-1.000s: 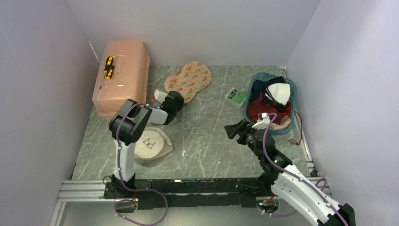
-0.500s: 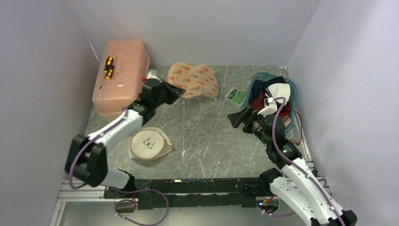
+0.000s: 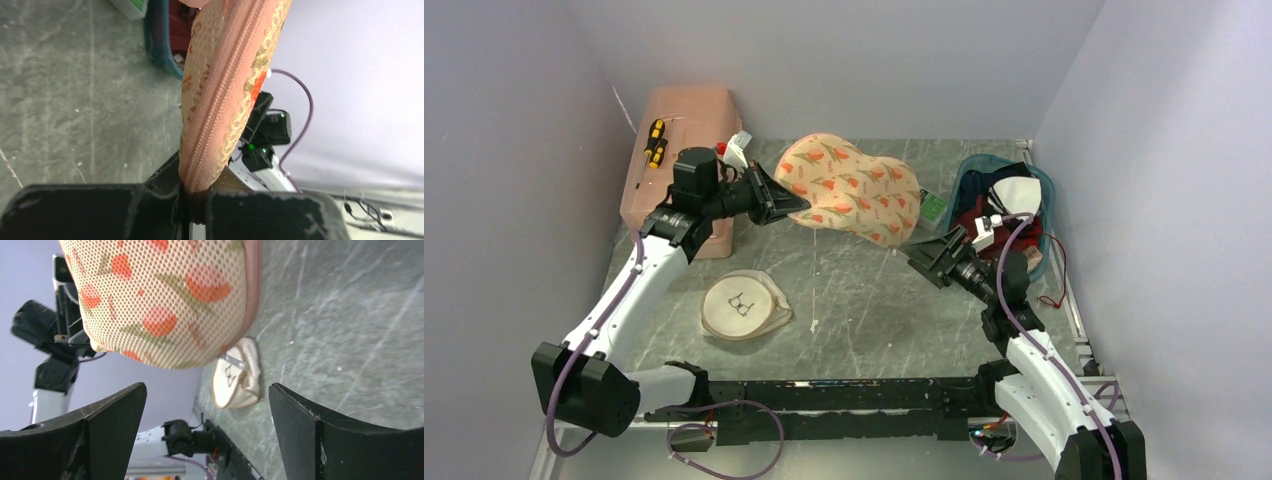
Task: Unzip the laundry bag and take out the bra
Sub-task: Pick up the laundry bag at the center of the board.
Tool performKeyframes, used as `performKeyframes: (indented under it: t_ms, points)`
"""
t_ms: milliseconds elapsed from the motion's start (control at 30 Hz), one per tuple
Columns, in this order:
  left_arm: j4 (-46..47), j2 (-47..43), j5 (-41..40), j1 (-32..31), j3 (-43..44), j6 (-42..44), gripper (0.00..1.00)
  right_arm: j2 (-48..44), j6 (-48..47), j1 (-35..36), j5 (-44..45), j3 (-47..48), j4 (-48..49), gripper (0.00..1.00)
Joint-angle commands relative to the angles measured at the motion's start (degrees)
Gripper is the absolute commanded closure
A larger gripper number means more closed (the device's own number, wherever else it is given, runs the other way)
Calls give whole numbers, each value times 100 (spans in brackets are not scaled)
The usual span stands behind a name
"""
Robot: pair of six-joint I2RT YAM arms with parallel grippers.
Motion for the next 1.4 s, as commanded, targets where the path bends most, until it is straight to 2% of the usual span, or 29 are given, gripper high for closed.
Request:
performKeyframes:
  t_ms: [0,167,367,533,567,767,933,967,1000,1033,1100,1167,1300,1367]
  points:
    - [628,-411,1076,84,-39,-285,97,-103,549,-35,-543,-30,1456,3]
    - [968,-432,1313,84,-61,-595,97,-142,823,-95,-413,-298,2025,3]
    - [1177,-551,1434,84,-193,-853,97,152,789,-145,-297,-252,2224,4]
    - [853,-671,1396,84,-274,-706,97,408,1046,-171,-426,-153,2998,11]
    - [845,-676,1394,84,-328,-707,97,445,1057,-171,-461,-90,3028,14]
    - [983,-637,1421,83,-649,-745,97,622,1290,-177,-754,-72,3479,52]
    - [595,-481,1377,89,-482,-333,97,438,1441,-188,-945,-134,3476,74]
    - [327,-445,1286,85,-362,-99,91,325,1386,-188,-957,-86,3230,79]
    - [24,-420,1178,85,-212,197,80,196,1296,-188,-947,-28,2955,87]
    - [-277,-413,1000,84,-71,460,67,69,1227,-185,-907,37,2654,99]
    - [-894,-394,600,84,202,1015,43,-163,1095,-186,-804,199,1962,100]
    - [-1266,-443,92,84,430,1442,29,-339,1009,-188,-663,373,1284,100]
    - [-1342,-793,-852,74,506,2069,10,-559,1052,-188,-323,666,226,100]
    - [-1000,-1139,-1421,-18,307,2462,6,-591,1133,-188,-94,811,-402,100]
